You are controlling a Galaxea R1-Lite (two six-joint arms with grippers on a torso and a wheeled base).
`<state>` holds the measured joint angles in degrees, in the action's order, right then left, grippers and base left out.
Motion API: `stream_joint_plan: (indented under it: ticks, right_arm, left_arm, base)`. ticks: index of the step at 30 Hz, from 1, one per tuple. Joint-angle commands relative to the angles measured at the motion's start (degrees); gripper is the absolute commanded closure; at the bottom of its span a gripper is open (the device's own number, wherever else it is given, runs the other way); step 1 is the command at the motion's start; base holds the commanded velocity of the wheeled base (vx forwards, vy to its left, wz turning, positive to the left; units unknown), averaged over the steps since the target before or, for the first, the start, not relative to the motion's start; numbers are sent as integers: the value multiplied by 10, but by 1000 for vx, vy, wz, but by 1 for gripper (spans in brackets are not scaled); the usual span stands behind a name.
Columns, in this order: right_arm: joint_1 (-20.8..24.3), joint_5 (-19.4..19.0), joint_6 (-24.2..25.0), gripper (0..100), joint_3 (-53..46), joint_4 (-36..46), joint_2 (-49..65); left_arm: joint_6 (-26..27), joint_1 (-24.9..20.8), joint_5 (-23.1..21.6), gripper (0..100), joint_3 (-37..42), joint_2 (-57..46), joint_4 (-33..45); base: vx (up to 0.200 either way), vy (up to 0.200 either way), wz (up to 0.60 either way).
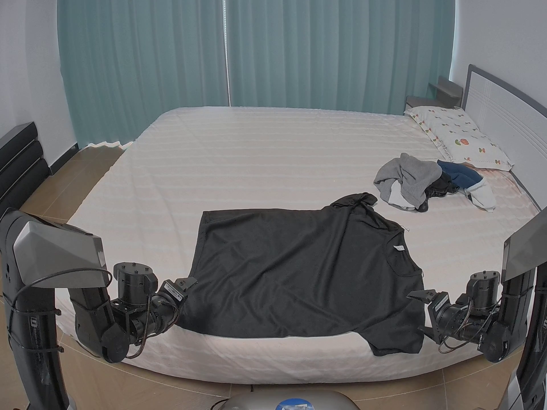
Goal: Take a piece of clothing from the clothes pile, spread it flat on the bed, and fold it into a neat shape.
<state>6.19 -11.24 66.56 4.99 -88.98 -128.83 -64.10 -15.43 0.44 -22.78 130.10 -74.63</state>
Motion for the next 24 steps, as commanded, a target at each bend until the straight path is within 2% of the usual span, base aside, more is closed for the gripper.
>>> stream_joint_plan:
  ticks: [1,8,17,24]
  right_arm:
    - [0,0,-3,0,1,-8,-3]
    - [2,1,-7,0,2,-8,-7]
    - [1,1,-11,0,3,-8,-7]
    - [-3,3,-22,0,12,-8,24]
  left_arm:
    - [5,-2,1,0,3,0,-4]
    - [14,-2,0,0,17,3,-37]
    - [14,-5,1,0,16,5,-37]
    - [9,-3,-14,0,9,-2,-37]
  base:
    - [0,0,0]
    - [0,0,0]
    - [-200,0,0]
    - [0,0,0]
